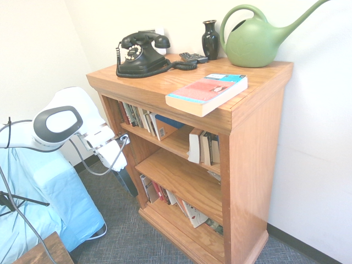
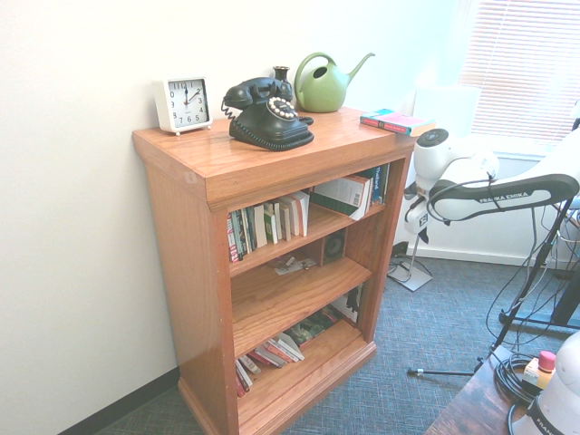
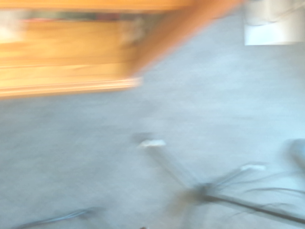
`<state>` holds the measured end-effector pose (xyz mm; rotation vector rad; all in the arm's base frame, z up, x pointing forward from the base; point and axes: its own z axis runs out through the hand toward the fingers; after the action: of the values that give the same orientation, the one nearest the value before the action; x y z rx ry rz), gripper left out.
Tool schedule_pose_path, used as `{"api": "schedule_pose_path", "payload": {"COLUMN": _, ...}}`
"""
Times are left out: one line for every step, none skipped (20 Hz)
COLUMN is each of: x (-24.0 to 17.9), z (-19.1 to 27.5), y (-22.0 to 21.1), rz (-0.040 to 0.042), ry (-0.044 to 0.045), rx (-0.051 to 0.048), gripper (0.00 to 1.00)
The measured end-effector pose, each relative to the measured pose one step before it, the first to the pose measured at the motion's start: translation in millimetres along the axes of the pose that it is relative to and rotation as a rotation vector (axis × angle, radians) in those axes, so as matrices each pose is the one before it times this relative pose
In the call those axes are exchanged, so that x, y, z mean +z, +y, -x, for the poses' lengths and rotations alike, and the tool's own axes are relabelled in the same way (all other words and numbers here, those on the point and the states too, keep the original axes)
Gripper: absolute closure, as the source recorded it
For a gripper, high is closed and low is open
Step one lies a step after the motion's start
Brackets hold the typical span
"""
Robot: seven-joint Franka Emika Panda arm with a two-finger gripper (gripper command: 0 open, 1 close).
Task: Organize the shelf
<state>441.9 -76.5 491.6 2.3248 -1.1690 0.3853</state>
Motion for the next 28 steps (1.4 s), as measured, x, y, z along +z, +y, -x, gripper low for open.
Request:
{"api": "schedule_pose_path", "payload": {"x": -8.63, "z": -10.37, "y": 5.9, "rz": 0.04038, "ry": 0.04146, "rx": 0.00261, "gripper": 0.0}}
{"api": "schedule_pose_path", "payload": {"x": -8.66, "z": -9.94, "y": 5.72, "rz": 0.04032, "ry": 0.04197, "rx": 0.00118, "gripper": 0.0}}
{"api": "schedule_pose_path", "payload": {"x": -7.78, "z": -9.2, "y": 5.6, "rz": 0.04041, "ry": 0.0405, "rx": 0.00008, "gripper": 0.0}}
{"api": "schedule_pose_path", "payload": {"x": -6.79, "z": -8.7, "y": 5.59, "rz": 0.04045, "ry": 0.0392, "rx": 0.00108, "gripper": 0.0}}
{"api": "schedule_pose_path", "payload": {"x": -6.15, "z": -8.64, "y": 5.66, "rz": 0.03904, "ry": 0.0337, "rx": 0.00184, "gripper": 0.0}}
{"api": "schedule_pose_path", "payload": {"x": -5.29, "z": -8.28, "y": 4.94, "rz": 0.03334, "ry": 0.02819, "rx": 0.00365, "gripper": 0.0}}
{"api": "schedule_pose_path", "payload": {"x": -4.6, "z": -7.86, "y": 4.0, "rz": 0.0322, "ry": 0.02388, "rx": 0.00396, "gripper": 0.0}}
{"api": "schedule_pose_path", "payload": {"x": -3.91, "z": -6.87, "y": 3.21, "rz": 0.0342, "ry": 0.02242, "rx": 0.0022, "gripper": 0.0}}
{"api": "schedule_pose_path", "payload": {"x": -3.84, "z": -6.3, "y": 1.58, "rz": 0.03124, "ry": 0.02357, "rx": 0.00037, "gripper": 0.0}}
{"api": "schedule_pose_path", "payload": {"x": -2.89, "z": -5.14, "y": 0.34, "rz": 0.02434, "ry": 0.01874, "rx": -0.00045, "gripper": 0.0}}
{"api": "schedule_pose_path", "payload": {"x": -1.65, "z": -5.12, "y": -0.42, "rz": 0.02423, "ry": 0.01534, "rx": -0.00042, "gripper": 0.0}}
{"api": "schedule_pose_path", "payload": {"x": -0.24, "z": -5.17, "y": -0.94, "rz": 0.02292, "ry": 0.01222, "rx": 0.00021, "gripper": 0.0}}
{"api": "schedule_pose_path", "payload": {"x": 1.12, "z": -5.32, "y": -1.3, "rz": 0.02625, "ry": 0.0105, "rx": 0.00024, "gripper": 0.0}}
{"api": "schedule_pose_path", "payload": {"x": 1.66, "z": -5.82, "y": -1.96, "rz": 0.0284, "ry": 0.01273, "rx": -0.0001, "gripper": 0.0}}
{"api": "schedule_pose_path", "payload": {"x": 1.56, "z": -5.72, "y": -2.24, "rz": 0.02938, "ry": 0.01354, "rx": -0.00024, "gripper": 0.0}}
{"api": "schedule_pose_path", "payload": {"x": 0.8, "z": -5.21, "y": -2.61, "rz": 0.02879, "ry": 0.00984, "rx": -0.00036, "gripper": 0.0}}
{"api": "schedule_pose_path", "payload": {"x": -0.78, "z": -4.69, "y": -3.39, "rz": 0.02005, "ry": 0.00857, "rx": -0.00176, "gripper": 0.0}}
{"api": "schedule_pose_path", "payload": {"x": -3.0, "z": -5.09, "y": -4.19, "rz": 0.01388, "ry": 0.01481, "rx": -0.00331, "gripper": 0.0}}
{"api": "schedule_pose_path", "payload": {"x": -4.03, "z": -4.87, "y": -4.74, "rz": 0.01077, "ry": 0.01494, "rx": -0.00351, "gripper": 0.0}}
{"api": "schedule_pose_path", "payload": {"x": -4.51, "z": -4.95, "y": -5.26, "rz": 0.005, "ry": 0.01779, "rx": -0.00364, "gripper": 0.0}}
{"api": "schedule_pose_path", "payload": {"x": -4.45, "z": -5.07, "y": -5.83, "rz": 0.00229, "ry": 0.01882, "rx": -0.00205, "gripper": 0.0}}
{"api": "schedule_pose_path", "payload": {"x": -3.32, "z": -4.85, "y": -5.43, "rz": 0.00283, "ry": 0.01706, "rx": -0.0002, "gripper": 0.0}}
{"api": "schedule_pose_path", "payload": {"x": -2.71, "z": -4.75, "y": -5.17, "rz": 0.00256, "ry": 0.01431, "rx": 0.00041, "gripper": 0.0}}
{"api": "schedule_pose_path", "payload": {"x": -1.65, "z": -4.68, "y": -4.35, "rz": 0.00346, "ry": 0.01242, "rx": 0.00114, "gripper": 0.0}}
{"api": "schedule_pose_path", "payload": {"x": -0.44, "z": -4.02, "y": -4.6, "rz": 0.00243, "ry": 0.01093, "rx": -0.0001, "gripper": 0.0}}
{"api": "schedule_pose_path", "payload": {"x": 0.94, "z": -3.32, "y": -5.68, "rz": 0.00106, "ry": 0.01162, "rx": -0.00268, "gripper": 0.0}}
{"api": "schedule_pose_path", "payload": {"x": 1.54, "z": -3.04, "y": -5.45, "rz": -0.00123, "ry": 0.01056, "rx": -0.00182, "gripper": 0.0}}
{"api": "schedule_pose_path", "payload": {"x": 1.86, "z": -1.96, "y": -6.26, "rz": -0.00168, "ry": 0.00916, "rx": -0.00338, "gripper": 0.0}}
